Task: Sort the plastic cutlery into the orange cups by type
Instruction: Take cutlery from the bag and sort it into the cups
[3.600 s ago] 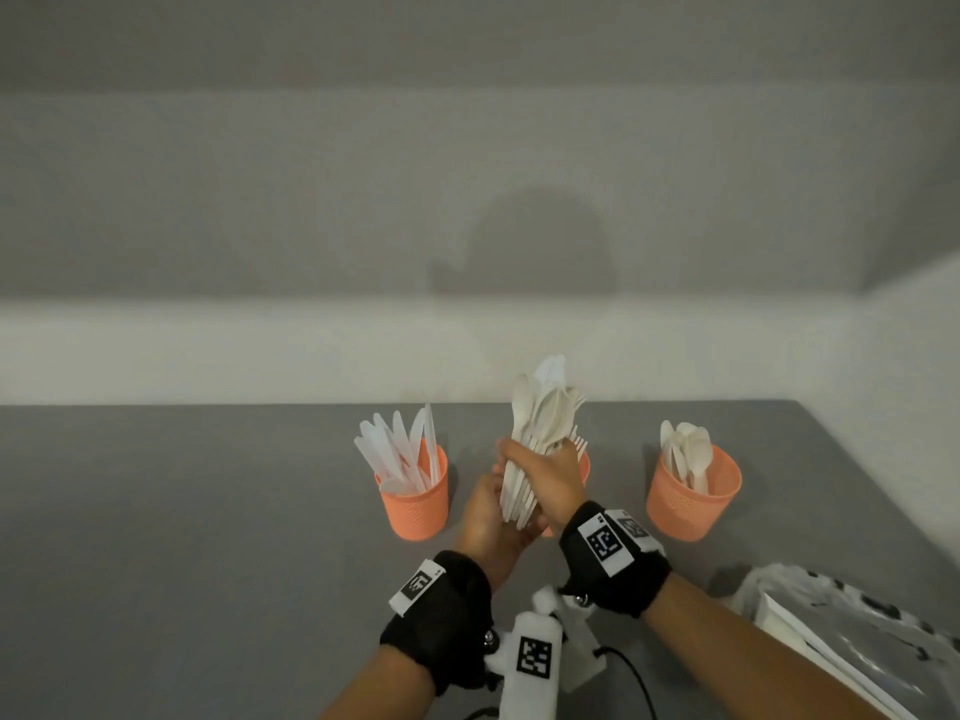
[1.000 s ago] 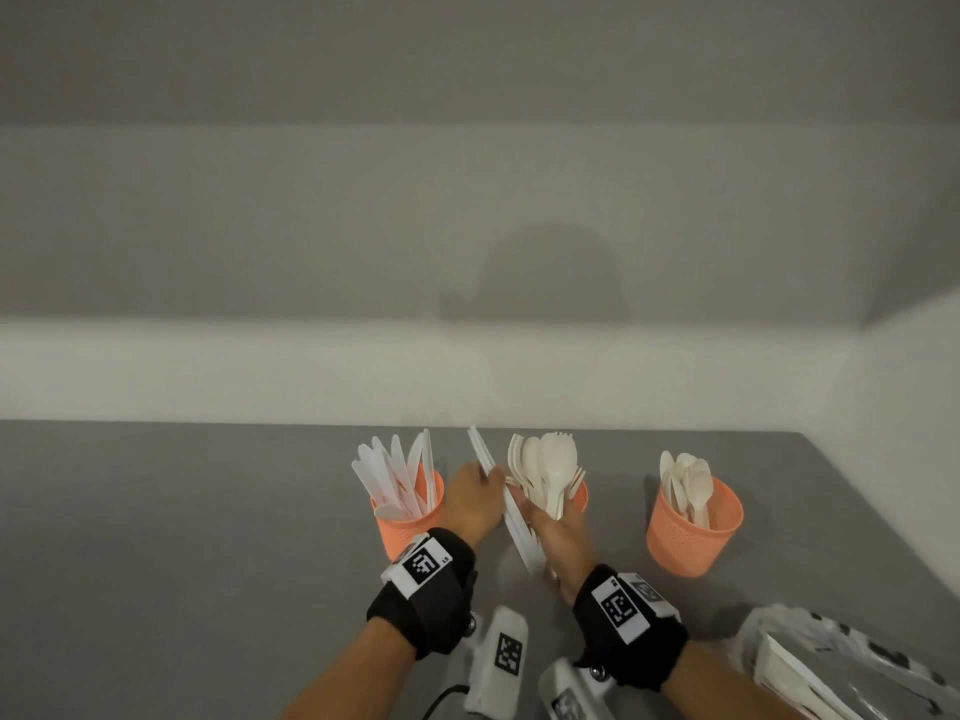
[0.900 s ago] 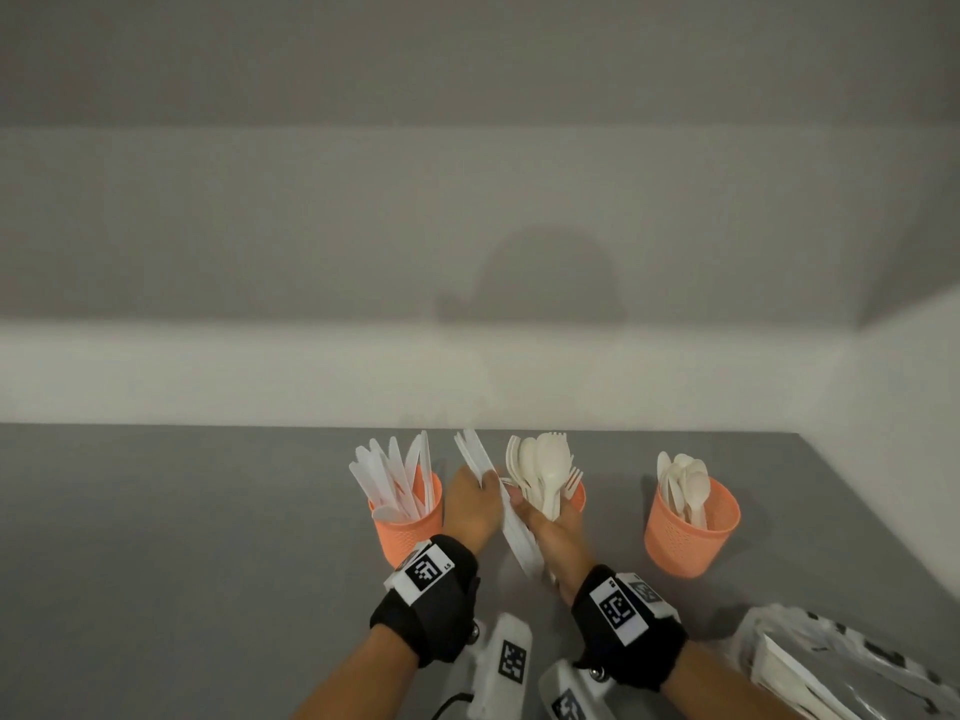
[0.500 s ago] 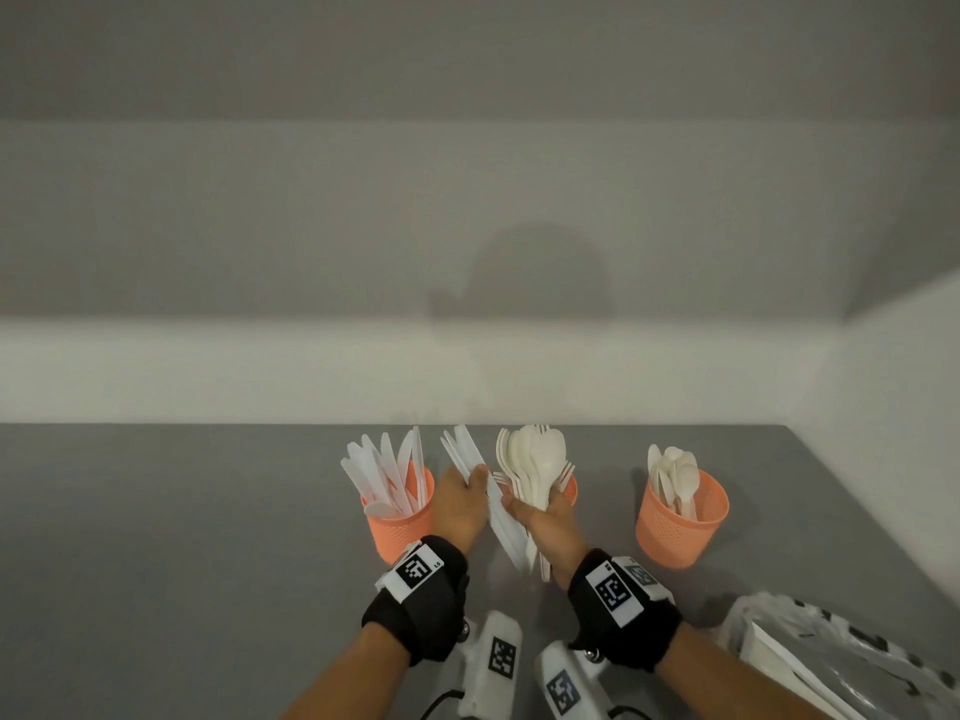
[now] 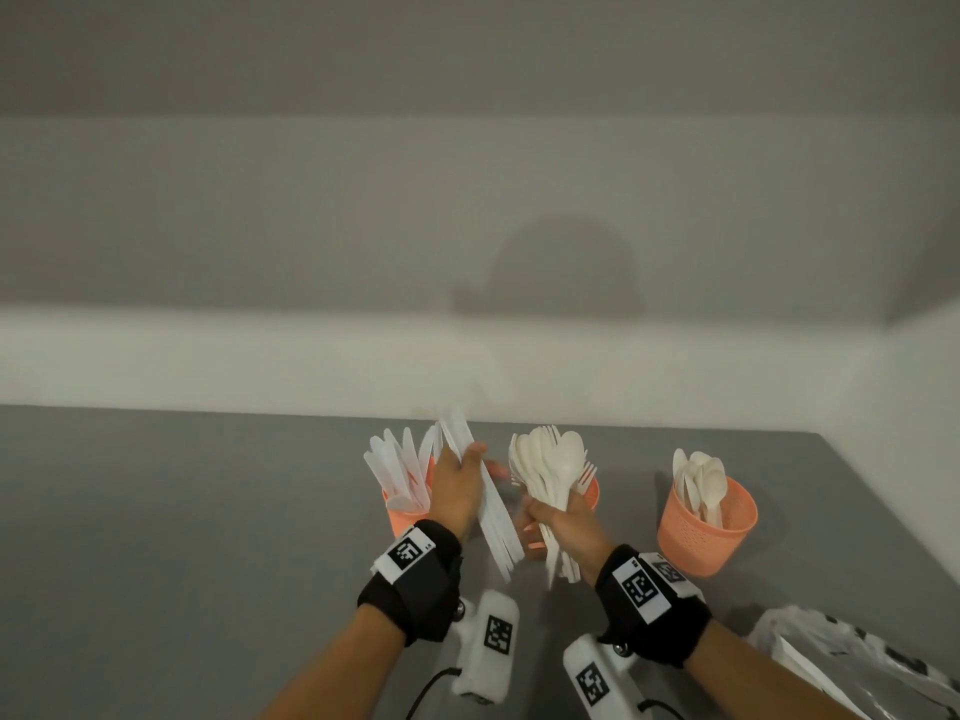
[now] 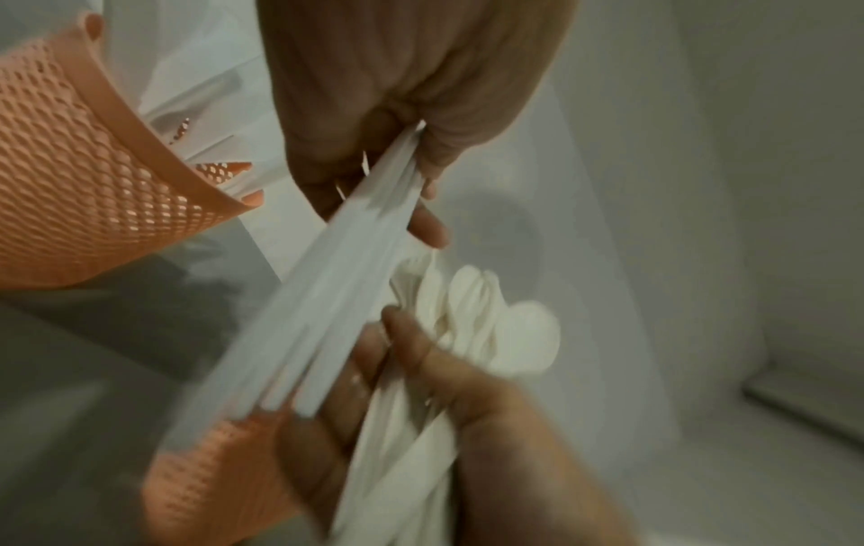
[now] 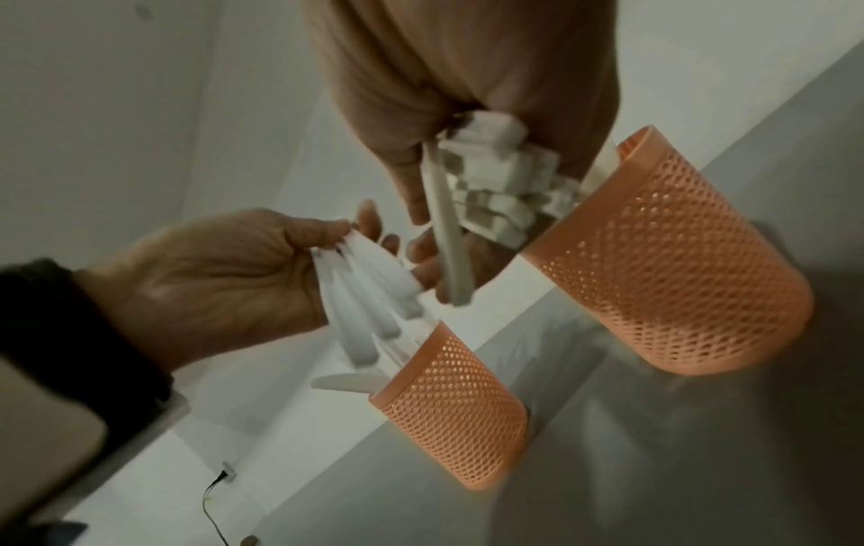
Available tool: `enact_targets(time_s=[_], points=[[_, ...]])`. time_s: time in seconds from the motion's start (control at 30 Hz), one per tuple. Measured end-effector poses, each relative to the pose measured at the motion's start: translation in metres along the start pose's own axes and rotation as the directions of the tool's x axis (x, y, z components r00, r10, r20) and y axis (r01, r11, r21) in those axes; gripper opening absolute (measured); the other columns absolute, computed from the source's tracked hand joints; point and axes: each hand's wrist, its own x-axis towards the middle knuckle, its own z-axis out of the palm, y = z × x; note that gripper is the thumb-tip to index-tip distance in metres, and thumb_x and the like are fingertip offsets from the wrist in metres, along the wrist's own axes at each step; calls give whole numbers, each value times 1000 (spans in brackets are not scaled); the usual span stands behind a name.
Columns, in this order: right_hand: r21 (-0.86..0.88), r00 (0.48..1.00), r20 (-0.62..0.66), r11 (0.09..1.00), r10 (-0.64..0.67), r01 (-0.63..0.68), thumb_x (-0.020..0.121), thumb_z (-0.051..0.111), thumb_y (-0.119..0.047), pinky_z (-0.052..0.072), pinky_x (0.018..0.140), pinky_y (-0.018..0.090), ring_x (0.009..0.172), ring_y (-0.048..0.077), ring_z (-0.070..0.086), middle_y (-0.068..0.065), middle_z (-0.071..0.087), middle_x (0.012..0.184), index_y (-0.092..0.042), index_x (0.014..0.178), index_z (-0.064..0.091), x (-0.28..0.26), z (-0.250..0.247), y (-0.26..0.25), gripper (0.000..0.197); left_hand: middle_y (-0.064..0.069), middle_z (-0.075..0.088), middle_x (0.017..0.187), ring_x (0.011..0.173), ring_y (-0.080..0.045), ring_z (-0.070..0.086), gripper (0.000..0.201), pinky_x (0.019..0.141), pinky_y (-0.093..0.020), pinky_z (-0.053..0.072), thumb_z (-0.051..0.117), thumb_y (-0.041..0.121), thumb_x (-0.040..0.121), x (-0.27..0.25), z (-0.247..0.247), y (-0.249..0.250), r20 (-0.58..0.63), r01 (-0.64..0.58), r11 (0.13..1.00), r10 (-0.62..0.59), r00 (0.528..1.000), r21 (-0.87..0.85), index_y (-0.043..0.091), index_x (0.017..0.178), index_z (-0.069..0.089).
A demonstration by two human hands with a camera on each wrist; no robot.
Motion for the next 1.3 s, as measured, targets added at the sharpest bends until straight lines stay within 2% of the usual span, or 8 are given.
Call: enact_targets(time_s=[0.17,0.37,0.67,0.83,0.93,1.13,1.2,1.3], points=[[-13,999,40,1000,-14,14,93,55,-19,32,35,17,32,10,36,-6,48,41,-11,76,49,5,-7,5,21,-1,39,56,38,-6,38,23,41,-17,36,41,25,98,20,-24,29,-171,-195,971,170,970,-139,8,86,50],[2,992,42,993,120,-120,88,60,-31,26,34,15,30,8,33,-2,48,44,-10,84,59,4,-7,-7,21,3,37,37,35,-10,37,54,45,-20,38,49,45,91,47,-45,49,-296,-287,957,265,918,-33,13,49,37],[-17,990,33,991,137,-136,89,60,-30,31,34,16,29,7,34,-3,43,42,-11,86,52,2,-5,-10,21,-7,52,57,54,-15,51,27,51,-6,42,55,22,92,65,-43,2,-136,-323,927,351,926,192,13,68,47],[-51,990,114,995,89,-84,91,57,-30,37,37,19,32,9,40,-6,45,40,-13,75,45,1,-1,-8,26,-2,53,64,63,-18,51,16,60,-21,38,45,15,96,68,-45,-12,-39,-358,797,429,903,487,7,84,54],[-1,983,115,989,146,-147,92,55,-28,39,38,20,35,10,42,-2,48,46,-11,95,45,0,2,-9,20,-12,59,79,77,-24,54,26,70,-25,35,39,10,96,68,-44,-10,37,-375,706,444,895,601,-3,89,60],[89,983,101,983,153,-162,93,53,-26,38,36,20,33,10,40,-2,45,46,-12,111,42,-1,4,-8,25,-7,61,88,86,-20,53,28,74,-19,33,37,12,97,42,-25,15,28,-539,625,638,770,565,1,94,62],[119,986,94,982,137,-147,93,52,-28,37,36,19,33,11,39,-1,45,46,-12,107,42,-1,4,-10,23,-1,59,84,79,-15,54,22,72,-19,40,41,11,96,28,-13,25,3,-553,698,619,785,455,3,95,62],[155,990,89,980,113,-126,94,51,-29,37,38,20,34,12,41,0,47,48,-10,100,46,-4,6,-14,20,3,59,86,78,-11,54,15,69,-14,41,48,22,94,10,2,24,32,-382,846,400,916,372,10,97,57]])
